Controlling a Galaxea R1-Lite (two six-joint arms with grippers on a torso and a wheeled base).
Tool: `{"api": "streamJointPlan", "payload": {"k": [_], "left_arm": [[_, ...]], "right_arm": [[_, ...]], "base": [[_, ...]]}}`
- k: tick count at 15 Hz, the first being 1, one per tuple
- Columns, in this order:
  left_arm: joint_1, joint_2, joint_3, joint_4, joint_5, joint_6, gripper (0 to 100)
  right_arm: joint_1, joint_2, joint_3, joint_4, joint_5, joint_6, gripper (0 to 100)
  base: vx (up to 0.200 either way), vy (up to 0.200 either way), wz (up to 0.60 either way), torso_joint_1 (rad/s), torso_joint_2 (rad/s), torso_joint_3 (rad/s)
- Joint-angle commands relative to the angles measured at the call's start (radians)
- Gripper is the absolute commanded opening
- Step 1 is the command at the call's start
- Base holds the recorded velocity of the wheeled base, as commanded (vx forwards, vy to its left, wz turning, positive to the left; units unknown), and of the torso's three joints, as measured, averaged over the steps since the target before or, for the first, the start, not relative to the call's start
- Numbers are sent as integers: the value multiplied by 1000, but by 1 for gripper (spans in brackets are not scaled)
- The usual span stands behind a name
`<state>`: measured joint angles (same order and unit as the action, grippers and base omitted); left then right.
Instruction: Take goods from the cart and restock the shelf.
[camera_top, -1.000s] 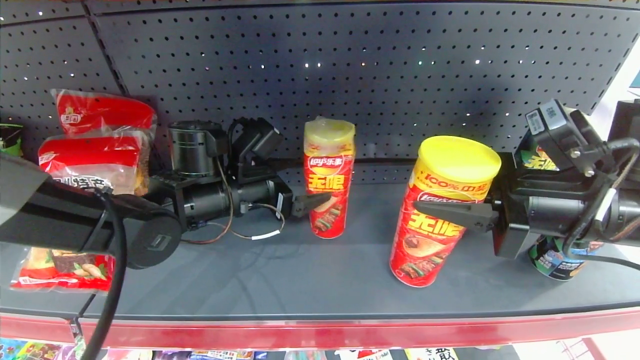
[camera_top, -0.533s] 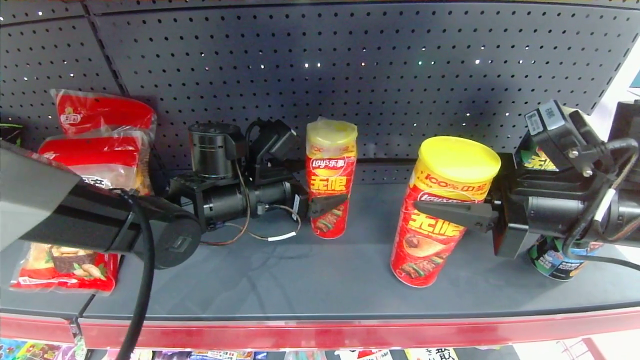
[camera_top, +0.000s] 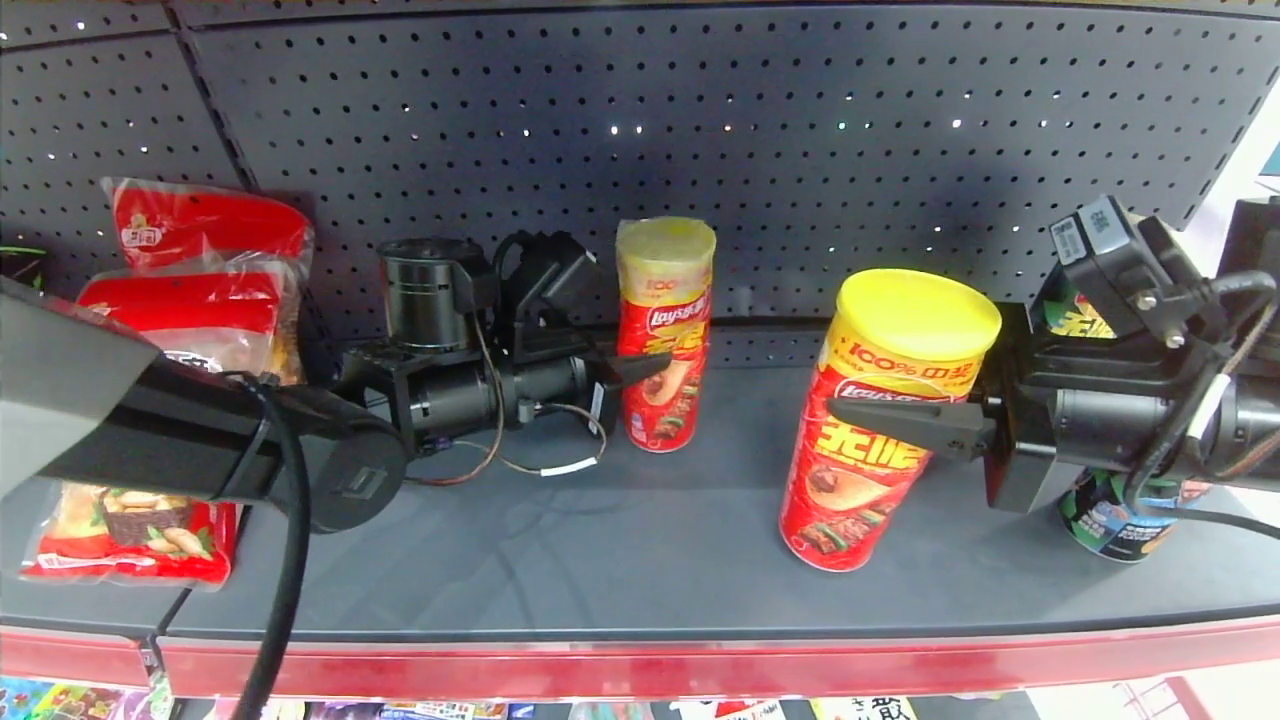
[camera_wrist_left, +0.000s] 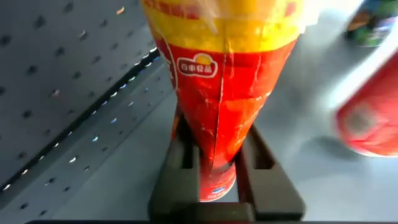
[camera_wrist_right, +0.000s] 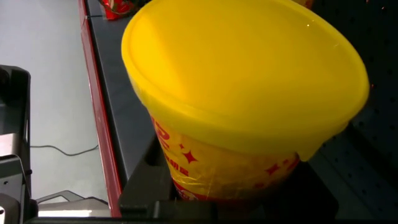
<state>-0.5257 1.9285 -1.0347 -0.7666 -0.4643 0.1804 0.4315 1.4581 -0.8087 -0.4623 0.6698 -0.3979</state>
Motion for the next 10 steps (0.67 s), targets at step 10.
{"api": "streamJointPlan", "payload": {"k": [10], "left_arm": [[-100,-491,513,7,-4,-27,0]], "right_arm": [[-8,71,-86,-1,-30,22,0]], "base": [[0,0,0,0,0,0]]}}
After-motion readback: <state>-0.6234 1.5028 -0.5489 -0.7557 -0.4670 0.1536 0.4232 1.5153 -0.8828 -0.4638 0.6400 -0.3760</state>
